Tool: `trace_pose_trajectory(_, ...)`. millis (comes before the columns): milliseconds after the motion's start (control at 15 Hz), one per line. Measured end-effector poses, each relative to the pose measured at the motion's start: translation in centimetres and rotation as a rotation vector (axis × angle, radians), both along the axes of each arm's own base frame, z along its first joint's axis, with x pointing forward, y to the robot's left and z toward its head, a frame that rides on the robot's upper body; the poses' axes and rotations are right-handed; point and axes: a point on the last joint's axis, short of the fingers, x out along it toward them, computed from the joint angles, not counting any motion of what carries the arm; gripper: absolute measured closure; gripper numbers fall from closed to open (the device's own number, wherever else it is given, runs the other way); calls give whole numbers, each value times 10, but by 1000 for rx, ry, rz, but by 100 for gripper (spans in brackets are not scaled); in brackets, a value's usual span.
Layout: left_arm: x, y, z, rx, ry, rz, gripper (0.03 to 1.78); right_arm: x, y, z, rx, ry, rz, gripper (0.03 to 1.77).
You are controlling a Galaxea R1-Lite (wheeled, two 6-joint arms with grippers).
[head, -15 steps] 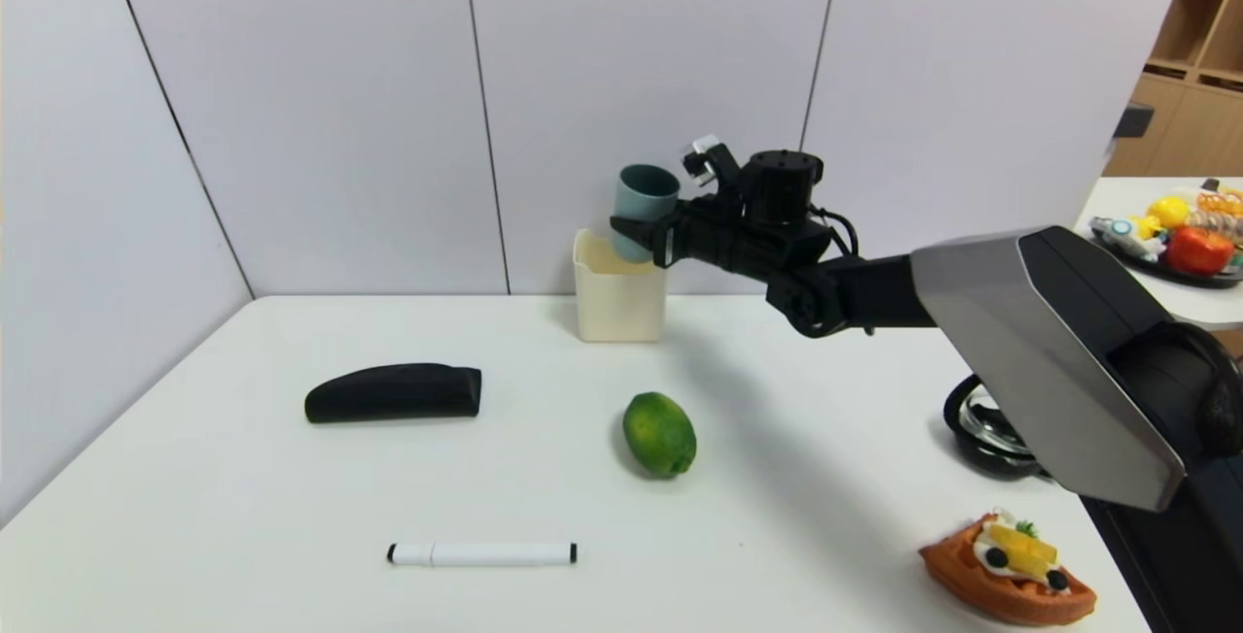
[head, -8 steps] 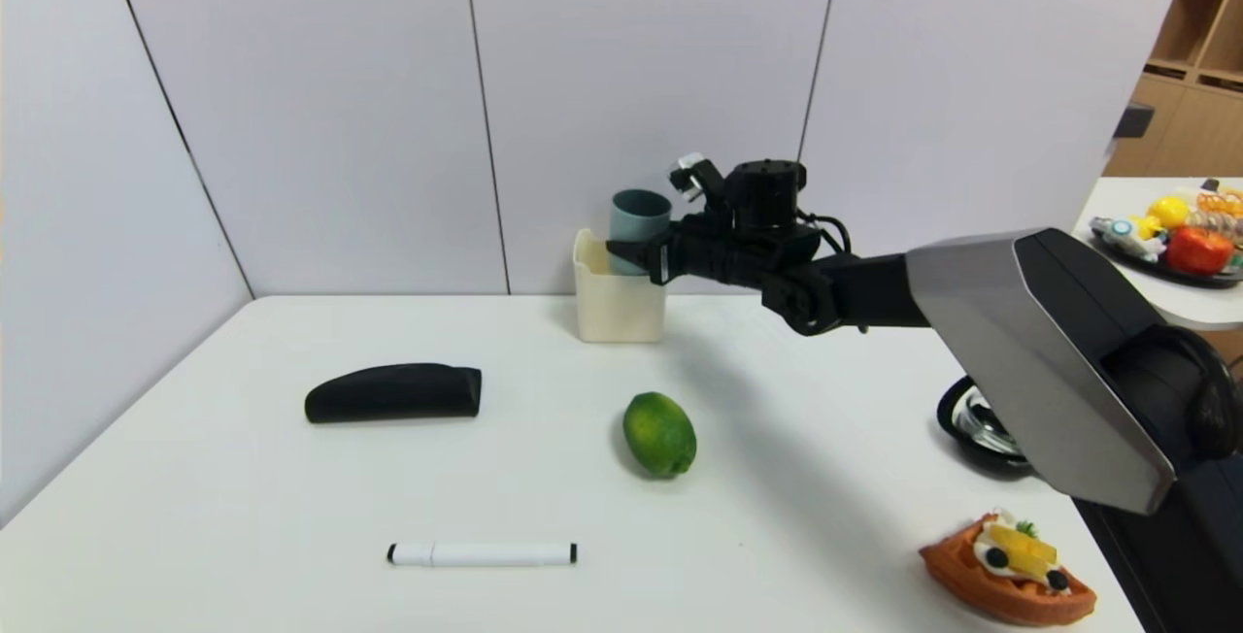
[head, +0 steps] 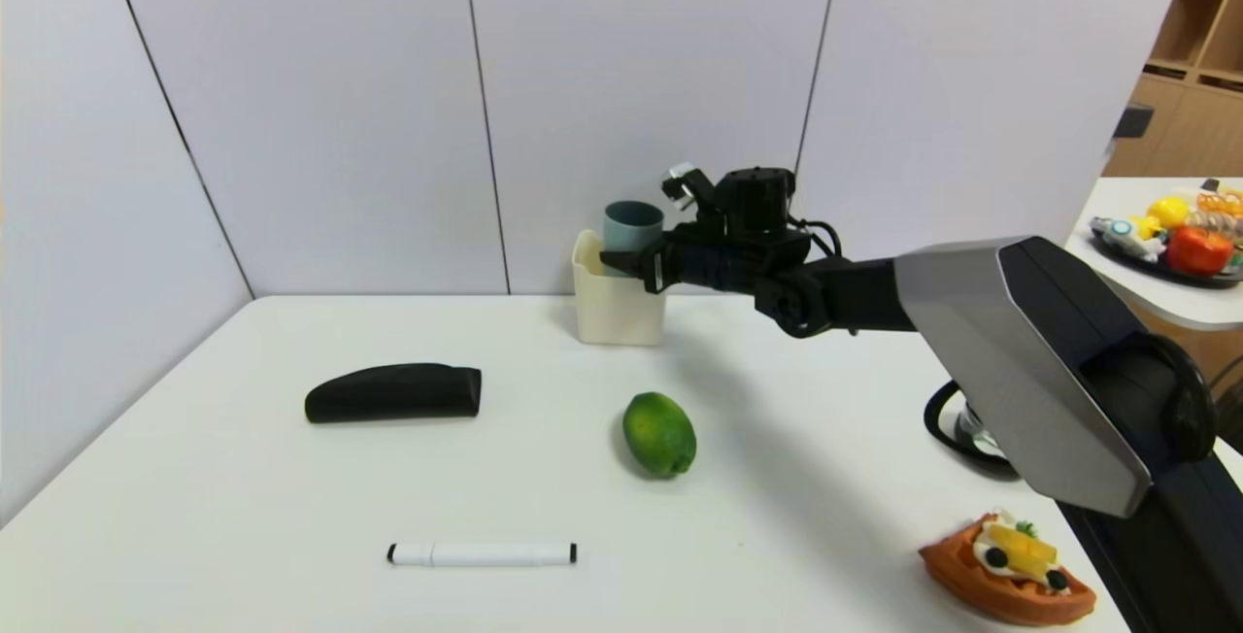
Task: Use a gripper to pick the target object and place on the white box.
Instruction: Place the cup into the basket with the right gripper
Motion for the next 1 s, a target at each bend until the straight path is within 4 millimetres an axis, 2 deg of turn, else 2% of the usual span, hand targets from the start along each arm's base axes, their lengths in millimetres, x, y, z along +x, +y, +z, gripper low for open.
trace_pose_trajectory(667, 0, 0, 0, 0, 0, 0, 12, 3, 1, -12, -20, 3, 1, 70)
trace_pose_trajectory(1000, 0, 0, 0, -1, 0, 0, 12, 3, 2, -14, -19, 2, 2, 45)
